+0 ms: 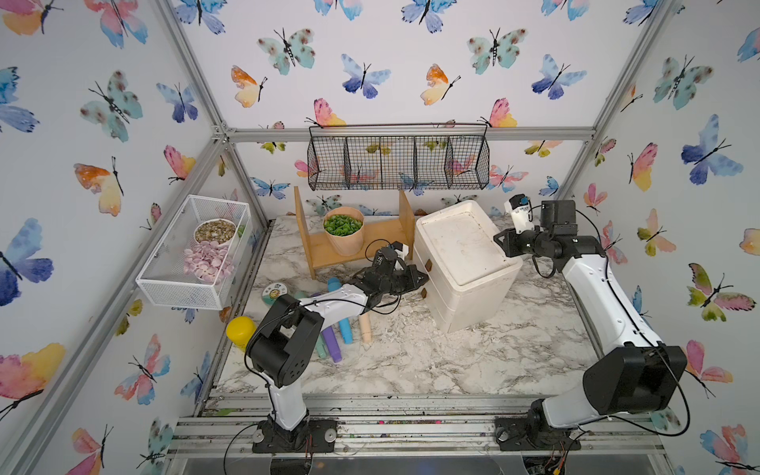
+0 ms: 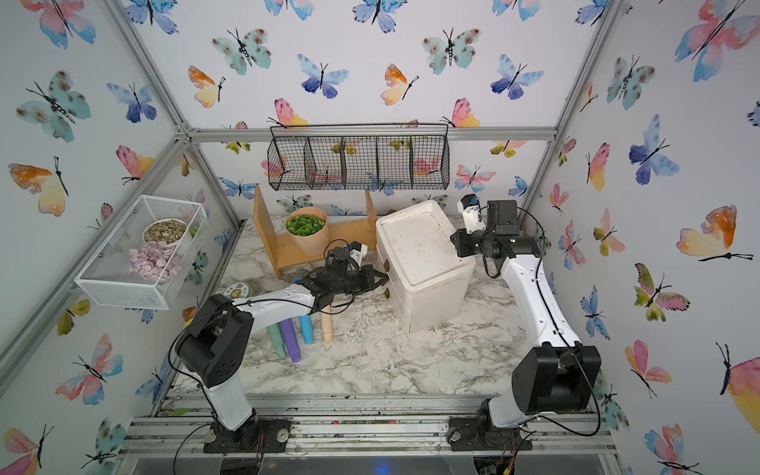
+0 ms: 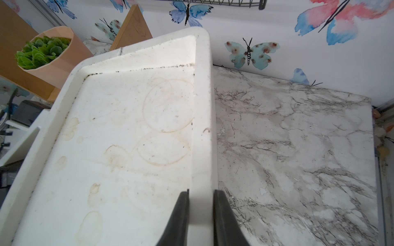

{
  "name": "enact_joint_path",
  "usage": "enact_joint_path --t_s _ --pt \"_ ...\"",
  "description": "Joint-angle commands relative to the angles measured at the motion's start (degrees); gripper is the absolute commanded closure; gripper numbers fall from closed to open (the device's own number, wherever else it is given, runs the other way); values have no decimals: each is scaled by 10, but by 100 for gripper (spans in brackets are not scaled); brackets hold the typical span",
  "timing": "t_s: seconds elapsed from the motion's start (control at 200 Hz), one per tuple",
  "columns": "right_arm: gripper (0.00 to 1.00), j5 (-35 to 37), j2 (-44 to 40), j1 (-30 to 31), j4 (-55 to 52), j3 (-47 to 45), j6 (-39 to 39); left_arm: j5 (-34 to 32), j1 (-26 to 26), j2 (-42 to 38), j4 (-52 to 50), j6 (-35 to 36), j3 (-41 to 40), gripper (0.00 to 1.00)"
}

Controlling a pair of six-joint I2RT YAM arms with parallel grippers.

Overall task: Take the microphone out of the drawer
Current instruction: Close the drawer in the storage box.

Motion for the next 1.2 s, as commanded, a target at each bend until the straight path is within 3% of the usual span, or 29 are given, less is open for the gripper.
enact_joint_path --t_s 0.0,0.23,0.681,0.886,1.196 --pt "96 -82 8 12 -40 -5 25 23 -5 30 27 -13 30 100" --pt "96 -72 5 12 -40 -10 27 34 -3 13 24 -4 19 100" --pt "96 -64 16 12 -36 -11 36 -3 49 -112 29 -6 -151 52" --pt "96 -63 13 12 -36 -11 35 23 61 -87 165 -78 -220 44" --pt "96 -62 9 12 -37 -15 36 12 59 -30 303 -142 -241 41"
